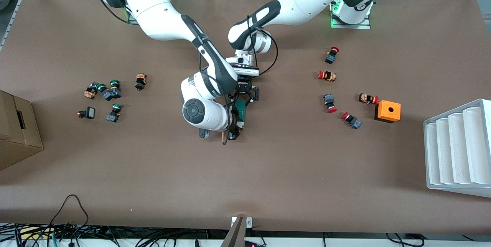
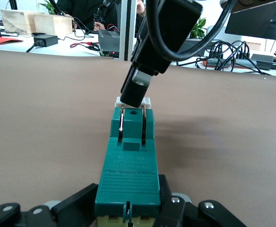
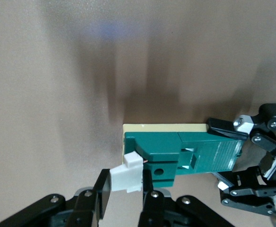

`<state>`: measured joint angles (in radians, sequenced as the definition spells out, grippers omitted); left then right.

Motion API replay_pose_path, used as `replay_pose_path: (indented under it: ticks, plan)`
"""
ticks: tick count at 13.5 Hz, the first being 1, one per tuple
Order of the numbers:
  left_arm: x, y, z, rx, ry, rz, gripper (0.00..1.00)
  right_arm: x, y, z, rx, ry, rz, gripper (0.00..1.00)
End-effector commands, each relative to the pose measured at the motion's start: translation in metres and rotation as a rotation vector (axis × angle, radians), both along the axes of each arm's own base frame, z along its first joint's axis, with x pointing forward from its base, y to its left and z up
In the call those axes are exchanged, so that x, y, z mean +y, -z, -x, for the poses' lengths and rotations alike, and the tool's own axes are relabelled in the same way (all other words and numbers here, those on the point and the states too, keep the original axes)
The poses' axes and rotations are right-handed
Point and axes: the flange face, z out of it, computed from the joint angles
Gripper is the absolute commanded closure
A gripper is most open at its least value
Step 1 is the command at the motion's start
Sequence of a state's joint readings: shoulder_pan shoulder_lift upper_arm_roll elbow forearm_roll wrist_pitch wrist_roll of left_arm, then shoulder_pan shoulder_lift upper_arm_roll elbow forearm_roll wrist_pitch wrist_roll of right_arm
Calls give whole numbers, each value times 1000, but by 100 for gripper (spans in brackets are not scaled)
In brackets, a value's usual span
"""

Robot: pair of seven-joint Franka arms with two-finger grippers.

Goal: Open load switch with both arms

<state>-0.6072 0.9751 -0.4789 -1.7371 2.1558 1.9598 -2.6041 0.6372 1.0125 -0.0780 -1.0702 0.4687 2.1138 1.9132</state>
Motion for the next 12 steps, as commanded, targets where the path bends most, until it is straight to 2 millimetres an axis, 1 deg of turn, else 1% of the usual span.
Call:
replay_pose_path:
  ticks: [1,5,8,9,12]
  plan:
    - [-5,-7,-4,-8,-8,25,51,11,-9,5,9,8,-7,68]
    - [-6,-9,-3,-10,-6,27,51,10,-14,8,12,6,-5,68]
    - [-7,-10,-3,-11,-6,28,51,7,-12,14,21,0,6,68]
    - [-7,-10,-3,-11,-6,28,51,7,-16,14,15,-4,10,68]
    - [-7,-10,-3,-11,-6,28,51,5,-19,19,22,-6,13,68]
